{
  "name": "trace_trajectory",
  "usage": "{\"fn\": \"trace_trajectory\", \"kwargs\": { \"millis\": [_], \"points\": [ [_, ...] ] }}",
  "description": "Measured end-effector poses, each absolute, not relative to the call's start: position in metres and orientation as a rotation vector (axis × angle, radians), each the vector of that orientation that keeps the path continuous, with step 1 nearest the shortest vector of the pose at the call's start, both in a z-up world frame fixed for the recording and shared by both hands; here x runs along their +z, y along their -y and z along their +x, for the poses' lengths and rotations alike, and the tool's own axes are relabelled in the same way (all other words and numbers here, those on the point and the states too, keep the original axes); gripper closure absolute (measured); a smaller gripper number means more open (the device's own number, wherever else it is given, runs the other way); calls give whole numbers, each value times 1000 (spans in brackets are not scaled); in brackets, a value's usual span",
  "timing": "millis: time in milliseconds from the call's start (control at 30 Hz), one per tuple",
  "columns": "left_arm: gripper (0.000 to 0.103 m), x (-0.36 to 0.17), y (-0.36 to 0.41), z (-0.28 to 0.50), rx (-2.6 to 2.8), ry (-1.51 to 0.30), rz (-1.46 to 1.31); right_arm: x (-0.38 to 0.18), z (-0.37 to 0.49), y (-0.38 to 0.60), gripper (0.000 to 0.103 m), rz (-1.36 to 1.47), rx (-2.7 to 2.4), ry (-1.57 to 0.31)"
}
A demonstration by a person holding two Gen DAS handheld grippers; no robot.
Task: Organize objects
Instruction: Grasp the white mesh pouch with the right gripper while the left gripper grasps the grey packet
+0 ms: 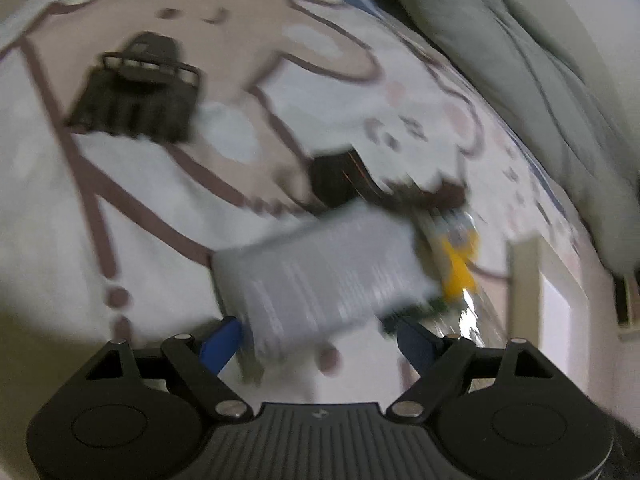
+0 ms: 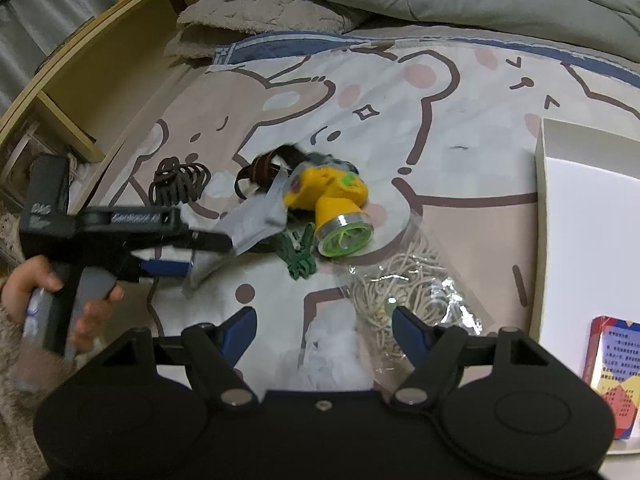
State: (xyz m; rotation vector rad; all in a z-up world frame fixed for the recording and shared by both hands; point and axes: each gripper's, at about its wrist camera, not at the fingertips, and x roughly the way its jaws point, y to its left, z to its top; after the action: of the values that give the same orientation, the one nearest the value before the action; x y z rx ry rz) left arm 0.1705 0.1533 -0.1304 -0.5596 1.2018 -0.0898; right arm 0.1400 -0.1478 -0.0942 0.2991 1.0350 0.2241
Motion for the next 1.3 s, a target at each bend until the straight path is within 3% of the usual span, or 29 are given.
{"fn": "trace_trajectory", "kwargs": {
  "millis": [133,267,333,433,700,1067,1300],
  "points": [
    [18,-112,-133,169,-141,-1201,-379,-98,143,148,28,300,222,-1048],
    [16,-96,-123,173,-104,-1129,-142,-103,148,144,43,297,226,-1077],
    [15,-94,-128,175,-88,-1082,-107,-107,149,141,43,293,236,-1094],
    [6,-98,-140,182,-94,-1018,-143,-113,151,134,43,266,257,-1122],
    [5,-116,-158,205,-72,-1016,-287,-136,153,115,44,150,299,-1223],
    [5,-145,-143,214,-189,-1110,-332,-140,153,117,61,95,325,-1254],
    [5,-142,-142,204,-328,-1224,-392,-137,149,117,64,80,325,-1254]
  ]
}}
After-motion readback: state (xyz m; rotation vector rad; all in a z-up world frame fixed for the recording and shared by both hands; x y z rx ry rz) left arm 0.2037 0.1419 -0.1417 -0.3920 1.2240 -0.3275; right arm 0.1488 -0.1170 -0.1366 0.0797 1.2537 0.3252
